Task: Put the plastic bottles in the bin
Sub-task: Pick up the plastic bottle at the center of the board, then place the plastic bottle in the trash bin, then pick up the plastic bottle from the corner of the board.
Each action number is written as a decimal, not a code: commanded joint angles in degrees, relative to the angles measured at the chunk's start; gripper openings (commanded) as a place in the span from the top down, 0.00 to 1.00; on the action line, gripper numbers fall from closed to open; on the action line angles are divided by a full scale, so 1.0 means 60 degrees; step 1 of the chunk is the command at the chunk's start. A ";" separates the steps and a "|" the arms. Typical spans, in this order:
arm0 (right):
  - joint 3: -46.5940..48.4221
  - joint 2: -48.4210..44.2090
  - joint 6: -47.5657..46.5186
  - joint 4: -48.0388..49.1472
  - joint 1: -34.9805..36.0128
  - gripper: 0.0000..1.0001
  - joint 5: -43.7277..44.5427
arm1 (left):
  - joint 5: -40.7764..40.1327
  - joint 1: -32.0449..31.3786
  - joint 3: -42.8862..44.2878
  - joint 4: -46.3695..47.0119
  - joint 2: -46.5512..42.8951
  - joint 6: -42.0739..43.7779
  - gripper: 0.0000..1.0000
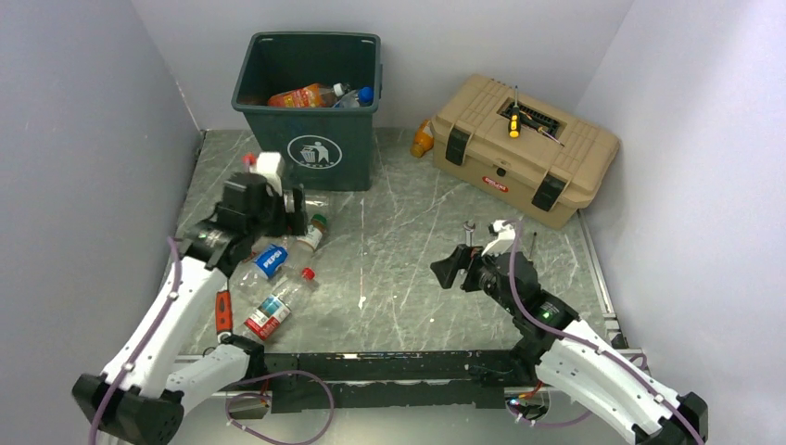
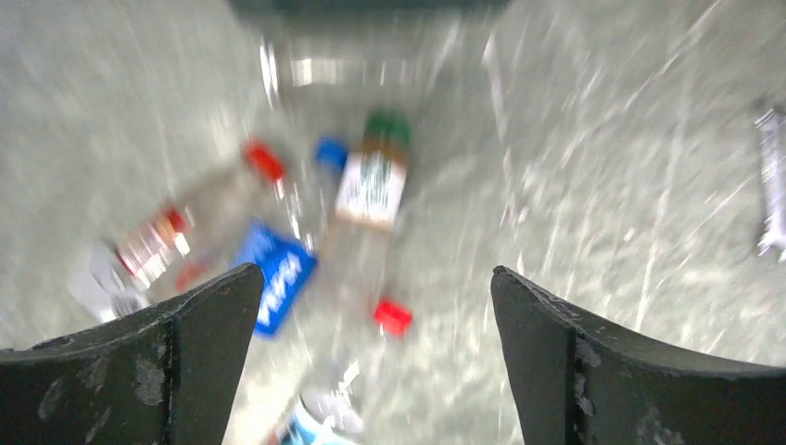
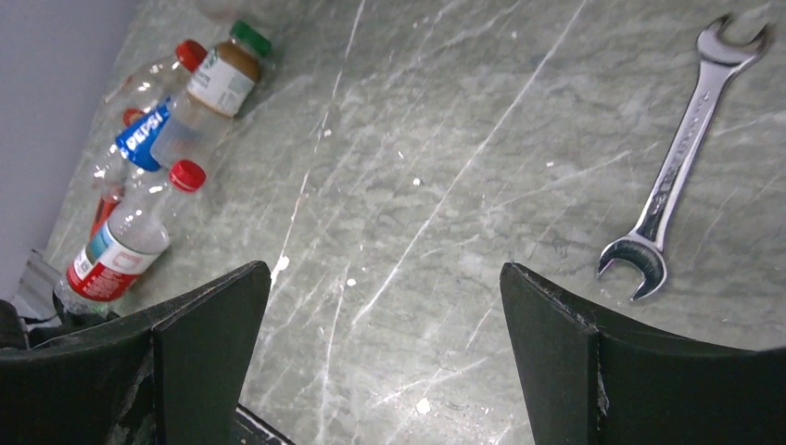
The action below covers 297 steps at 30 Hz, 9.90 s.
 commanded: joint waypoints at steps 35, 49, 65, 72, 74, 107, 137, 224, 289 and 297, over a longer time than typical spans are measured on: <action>-0.0971 0.0843 0.1024 0.2447 0.0045 0.02 -0.0973 | 0.0872 0.0036 -0.0648 0.0282 0.6321 0.0186 0.19; -0.1066 0.0599 0.1094 0.2348 0.0045 0.02 -0.0859 | 0.0038 -0.0561 -0.0569 0.0091 0.7274 0.0013 0.36; -0.0671 -0.0600 0.0741 0.0817 0.0032 0.00 -0.0617 | 0.1208 -0.1794 -0.1501 0.1174 0.2644 0.0078 0.69; 0.0652 -0.0130 0.0184 0.0815 -0.0026 0.00 -0.1647 | 0.4637 -0.2010 -0.2179 0.3203 0.0003 0.0667 0.84; 0.1211 -0.0085 0.0007 0.0886 -0.0044 0.00 -0.2251 | 0.5904 -0.2011 -0.2387 0.3940 -0.0296 0.0704 0.86; 0.5041 0.3393 0.0214 0.4030 0.1157 0.09 -0.4271 | 0.9839 -0.2389 -0.4157 0.8043 -0.0484 0.0916 0.99; 0.6835 0.4738 -0.1187 0.0736 0.1673 1.00 -0.3321 | 0.8633 -0.2598 -0.3676 0.6613 -0.0360 0.1392 0.25; 0.3766 0.3618 -0.1271 0.3331 0.0194 0.13 -0.2436 | -0.2442 -0.2466 -0.3119 0.4081 -0.1632 0.0915 0.00; 0.4383 1.3034 -0.5496 0.8185 0.4989 0.49 -0.4291 | -0.1859 -0.2422 -0.2830 0.3630 -0.1144 0.1119 0.02; 0.4054 1.2511 -0.5504 0.8133 0.4989 0.70 -0.4133 | -0.1830 -0.2400 -0.2813 0.3590 -0.1209 0.1097 0.02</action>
